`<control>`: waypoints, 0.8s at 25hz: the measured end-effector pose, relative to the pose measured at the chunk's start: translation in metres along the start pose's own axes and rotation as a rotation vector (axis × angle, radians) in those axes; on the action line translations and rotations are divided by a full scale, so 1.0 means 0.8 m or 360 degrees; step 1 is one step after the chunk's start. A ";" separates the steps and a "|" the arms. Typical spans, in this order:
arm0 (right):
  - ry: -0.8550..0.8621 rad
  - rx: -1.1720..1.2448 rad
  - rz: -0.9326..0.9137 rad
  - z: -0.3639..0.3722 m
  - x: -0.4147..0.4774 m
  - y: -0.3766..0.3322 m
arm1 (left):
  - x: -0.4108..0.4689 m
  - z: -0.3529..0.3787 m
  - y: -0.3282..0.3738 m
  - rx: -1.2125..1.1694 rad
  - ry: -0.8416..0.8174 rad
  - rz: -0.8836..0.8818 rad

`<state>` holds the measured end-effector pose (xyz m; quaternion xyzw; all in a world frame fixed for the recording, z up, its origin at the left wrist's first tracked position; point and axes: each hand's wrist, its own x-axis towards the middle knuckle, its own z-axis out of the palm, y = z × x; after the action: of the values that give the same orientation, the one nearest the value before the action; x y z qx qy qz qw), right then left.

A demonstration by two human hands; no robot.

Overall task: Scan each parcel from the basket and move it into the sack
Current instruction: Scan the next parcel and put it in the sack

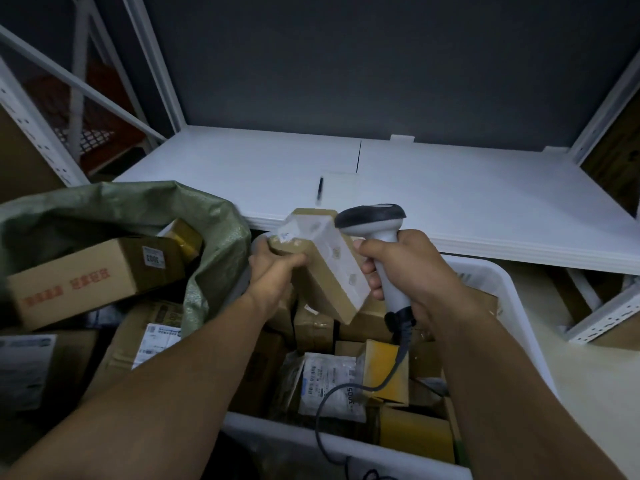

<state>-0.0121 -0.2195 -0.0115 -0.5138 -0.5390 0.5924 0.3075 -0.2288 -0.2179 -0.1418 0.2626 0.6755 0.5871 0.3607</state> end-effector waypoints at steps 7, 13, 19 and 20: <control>0.0332 0.0278 -0.0094 -0.008 -0.028 0.004 | -0.085 -0.019 0.066 0.0722 -0.0537 0.0344; 0.0423 0.0364 -0.0131 -0.008 -0.053 0.011 | -0.125 -0.033 0.091 0.0796 -0.0673 0.0561; 0.0318 0.0565 -0.0023 -0.013 -0.072 0.010 | -0.151 -0.025 0.106 0.0993 -0.0762 0.0798; 0.0328 0.0576 -0.0028 -0.014 -0.073 0.011 | -0.156 -0.023 0.108 0.1011 -0.0764 0.0827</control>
<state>0.0167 -0.2715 -0.0025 -0.5035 -0.3938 0.6211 0.4535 -0.1738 -0.3113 -0.0337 0.6484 0.6310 0.3452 0.2495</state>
